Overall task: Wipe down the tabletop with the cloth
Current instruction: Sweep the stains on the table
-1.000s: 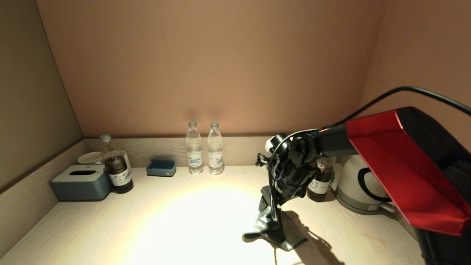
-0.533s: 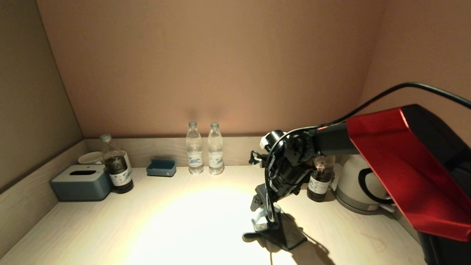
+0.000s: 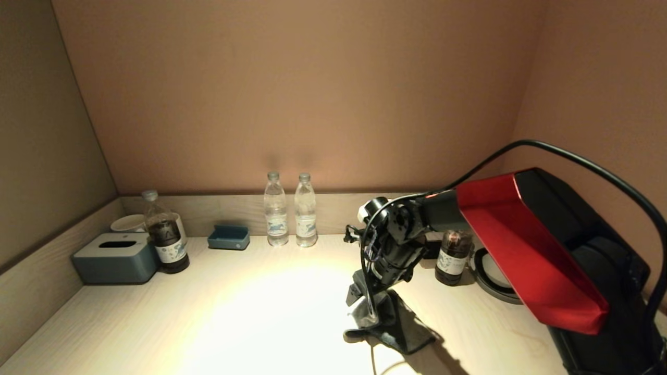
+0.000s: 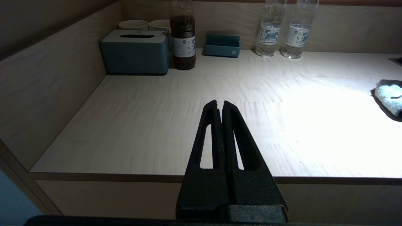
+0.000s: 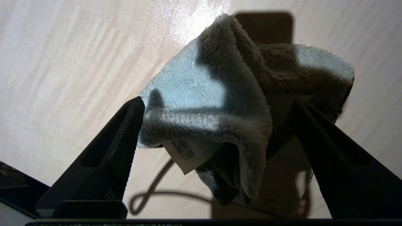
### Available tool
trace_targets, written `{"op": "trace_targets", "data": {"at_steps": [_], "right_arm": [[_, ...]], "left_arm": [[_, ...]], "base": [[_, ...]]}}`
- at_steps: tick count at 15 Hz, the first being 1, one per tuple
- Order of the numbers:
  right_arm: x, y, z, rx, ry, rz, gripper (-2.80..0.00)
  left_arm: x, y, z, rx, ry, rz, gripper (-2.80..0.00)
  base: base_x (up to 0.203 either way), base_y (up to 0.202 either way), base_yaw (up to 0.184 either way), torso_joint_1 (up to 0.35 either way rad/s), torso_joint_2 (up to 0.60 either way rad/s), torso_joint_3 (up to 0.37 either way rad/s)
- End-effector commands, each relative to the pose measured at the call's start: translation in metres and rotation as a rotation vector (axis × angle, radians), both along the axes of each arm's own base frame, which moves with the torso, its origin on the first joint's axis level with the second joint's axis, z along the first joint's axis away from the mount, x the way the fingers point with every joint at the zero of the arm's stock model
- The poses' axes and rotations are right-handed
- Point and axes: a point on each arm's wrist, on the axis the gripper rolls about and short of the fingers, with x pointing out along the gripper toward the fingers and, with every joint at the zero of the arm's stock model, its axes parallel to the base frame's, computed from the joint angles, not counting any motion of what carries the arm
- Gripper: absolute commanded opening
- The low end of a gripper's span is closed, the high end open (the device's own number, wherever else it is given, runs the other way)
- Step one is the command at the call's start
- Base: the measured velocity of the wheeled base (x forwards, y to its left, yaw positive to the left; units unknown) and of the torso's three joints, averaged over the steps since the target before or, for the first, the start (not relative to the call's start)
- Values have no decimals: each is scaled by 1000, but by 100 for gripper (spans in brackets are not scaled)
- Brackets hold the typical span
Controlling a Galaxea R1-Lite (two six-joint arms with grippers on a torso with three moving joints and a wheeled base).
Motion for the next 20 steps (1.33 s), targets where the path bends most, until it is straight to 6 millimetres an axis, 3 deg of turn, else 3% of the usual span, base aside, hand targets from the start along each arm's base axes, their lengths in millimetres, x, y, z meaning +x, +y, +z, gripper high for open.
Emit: {"op": "trace_targets", "data": {"at_steps": [1, 13, 14, 20], "right_arm": [[2, 1, -14, -15, 33, 1, 0], [4, 1, -34, -31, 81, -8, 0], [4, 1, -34, -31, 81, -8, -280], [4, 2, -32, 0, 93, -4, -280]], "left_arm": [[0, 0, 0, 0, 0, 0, -280], [0, 0, 0, 0, 0, 0, -280], [0, 0, 0, 0, 1, 0, -280], [0, 0, 0, 0, 1, 0, -280]], "base": [[0, 0, 0, 0, 0, 0], [0, 0, 0, 0, 0, 0], [0, 0, 0, 0, 0, 0], [0, 0, 0, 0, 0, 0]]}}
